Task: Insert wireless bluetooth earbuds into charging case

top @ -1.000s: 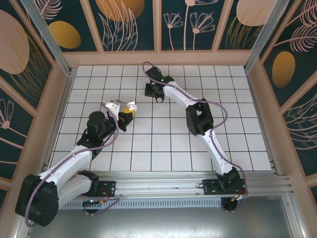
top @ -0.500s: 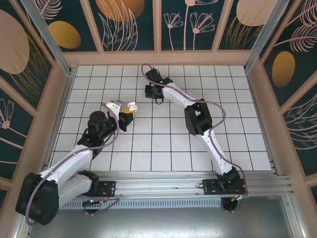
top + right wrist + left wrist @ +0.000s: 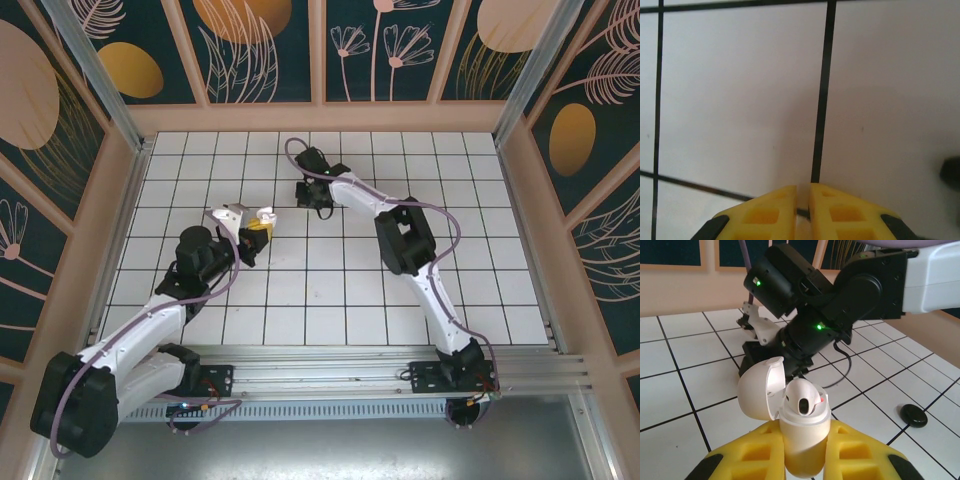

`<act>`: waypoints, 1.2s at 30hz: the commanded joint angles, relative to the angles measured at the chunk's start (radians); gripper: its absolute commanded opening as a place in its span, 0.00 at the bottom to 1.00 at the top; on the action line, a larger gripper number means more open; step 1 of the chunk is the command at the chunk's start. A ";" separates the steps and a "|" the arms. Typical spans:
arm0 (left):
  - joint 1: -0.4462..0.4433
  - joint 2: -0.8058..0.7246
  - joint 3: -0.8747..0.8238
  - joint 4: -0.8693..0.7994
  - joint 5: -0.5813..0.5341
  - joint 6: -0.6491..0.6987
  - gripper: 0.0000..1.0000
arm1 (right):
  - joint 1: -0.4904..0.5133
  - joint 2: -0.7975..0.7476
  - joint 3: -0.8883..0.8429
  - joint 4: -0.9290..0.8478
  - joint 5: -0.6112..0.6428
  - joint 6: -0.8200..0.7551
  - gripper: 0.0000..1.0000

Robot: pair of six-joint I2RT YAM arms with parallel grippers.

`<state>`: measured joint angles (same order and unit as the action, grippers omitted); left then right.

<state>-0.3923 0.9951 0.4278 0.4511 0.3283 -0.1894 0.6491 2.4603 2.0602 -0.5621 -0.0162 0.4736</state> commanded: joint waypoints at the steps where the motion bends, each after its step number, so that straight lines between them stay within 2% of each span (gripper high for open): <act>1: 0.007 -0.026 -0.006 0.010 -0.002 -0.020 0.07 | 0.032 -0.124 -0.143 -0.008 0.018 0.035 0.16; 4: 0.006 -0.032 -0.009 0.010 -0.002 -0.027 0.07 | 0.051 -0.200 -0.285 0.038 0.007 0.090 0.18; 8: 0.006 -0.039 -0.010 0.008 0.000 -0.033 0.07 | 0.082 -0.302 -0.463 0.100 -0.017 0.181 0.27; 14: 0.007 -0.039 -0.007 0.008 0.005 -0.039 0.07 | 0.091 -0.392 -0.542 0.138 -0.079 0.240 0.32; 21: 0.006 -0.050 -0.010 0.005 0.003 -0.049 0.08 | 0.054 -0.419 -0.495 0.099 -0.095 0.197 0.32; 23: 0.006 -0.056 -0.015 0.004 0.001 -0.051 0.08 | 0.041 -0.425 -0.508 0.121 -0.109 0.174 0.29; 28: 0.007 -0.061 -0.018 -0.003 0.009 -0.054 0.08 | -0.007 -0.408 -0.543 0.198 -0.254 0.047 0.24; 36: 0.007 -0.065 -0.015 -0.009 0.005 -0.053 0.08 | -0.050 -0.382 -0.540 0.168 -0.301 -0.140 0.25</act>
<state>-0.3923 0.9466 0.4187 0.4404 0.3309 -0.2306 0.6071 2.0758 1.5307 -0.3981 -0.2680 0.4278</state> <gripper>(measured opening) 0.143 0.246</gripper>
